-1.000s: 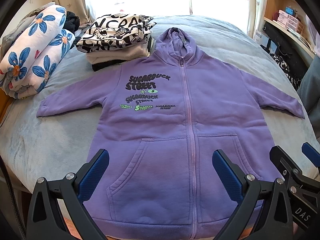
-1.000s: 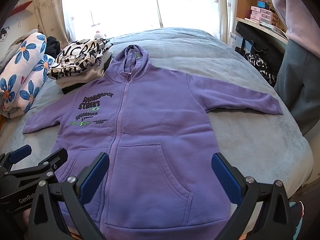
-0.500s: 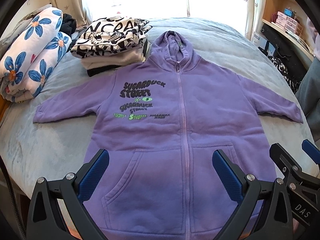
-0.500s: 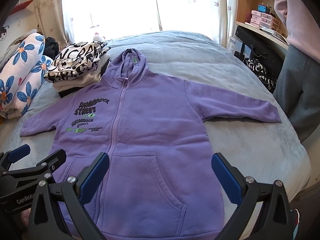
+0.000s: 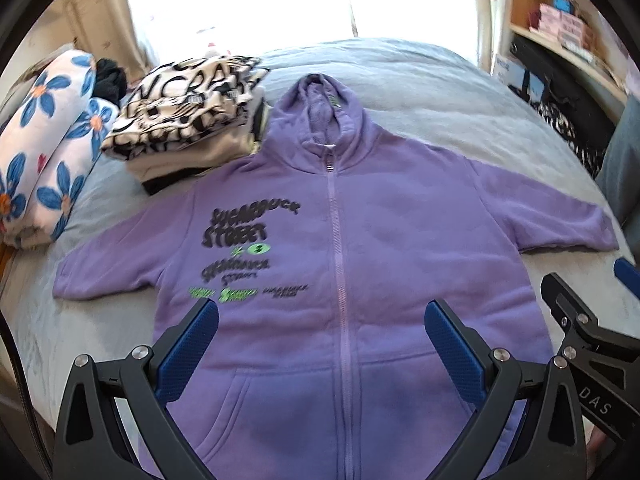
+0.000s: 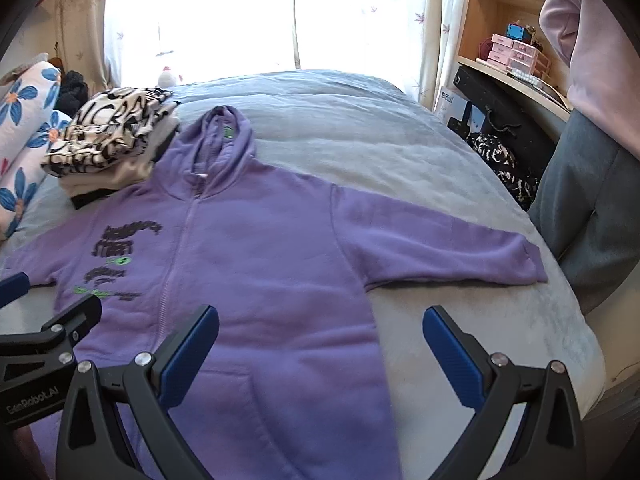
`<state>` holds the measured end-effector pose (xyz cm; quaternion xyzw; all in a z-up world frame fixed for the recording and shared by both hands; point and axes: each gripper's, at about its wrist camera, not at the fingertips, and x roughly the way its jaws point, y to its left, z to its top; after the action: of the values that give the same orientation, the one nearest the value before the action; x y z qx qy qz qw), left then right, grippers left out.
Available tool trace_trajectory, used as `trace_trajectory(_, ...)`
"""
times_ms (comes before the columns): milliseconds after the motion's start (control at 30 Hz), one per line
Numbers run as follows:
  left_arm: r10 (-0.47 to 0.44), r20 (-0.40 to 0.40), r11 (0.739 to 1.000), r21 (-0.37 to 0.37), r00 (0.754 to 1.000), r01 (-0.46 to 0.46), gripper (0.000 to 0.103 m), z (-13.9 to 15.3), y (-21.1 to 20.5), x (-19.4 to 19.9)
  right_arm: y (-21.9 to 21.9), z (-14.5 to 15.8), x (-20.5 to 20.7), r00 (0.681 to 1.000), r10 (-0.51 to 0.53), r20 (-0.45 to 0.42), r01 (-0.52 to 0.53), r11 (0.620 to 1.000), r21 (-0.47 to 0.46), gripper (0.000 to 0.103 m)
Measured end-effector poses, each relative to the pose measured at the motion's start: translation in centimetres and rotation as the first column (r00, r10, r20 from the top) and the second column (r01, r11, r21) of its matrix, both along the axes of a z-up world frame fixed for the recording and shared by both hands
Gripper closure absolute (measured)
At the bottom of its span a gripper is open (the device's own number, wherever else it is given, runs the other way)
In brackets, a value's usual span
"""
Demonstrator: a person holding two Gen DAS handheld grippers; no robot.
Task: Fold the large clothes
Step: 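Move the right gripper over the hoodie sleeve toward its cuff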
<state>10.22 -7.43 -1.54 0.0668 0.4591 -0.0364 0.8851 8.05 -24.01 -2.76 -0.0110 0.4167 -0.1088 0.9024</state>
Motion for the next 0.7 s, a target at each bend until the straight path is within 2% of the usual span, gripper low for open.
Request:
trace_trajectory(367, -0.099, -0.075, 0.992, 0.065, 0.992, 0.104, 0.001, -5.1, -6.3, 5.8, -5.4, -4.9, 4.2, 0.993, -0.071, -0.099, 0.076, 0.996, 0.050, 0.001)
trace_trajectory(567, -0.111, -0.042, 0.989, 0.097, 0.993, 0.115, 0.001, -6.4, -9.5, 7.9, -9.0, -6.9, 6.2, 0.982, -0.133, -0.136, 0.144, 0.987, 0.075, 0.001)
trace_trajectory(700, -0.103, -0.028, 0.991, 0.078, 0.994, 0.105, 0.001, -6.8, -10.8, 9.3, -11.4, -7.8, 7.3, 0.974, -0.172, -0.148, 0.187, 0.978, 0.091, 0.001)
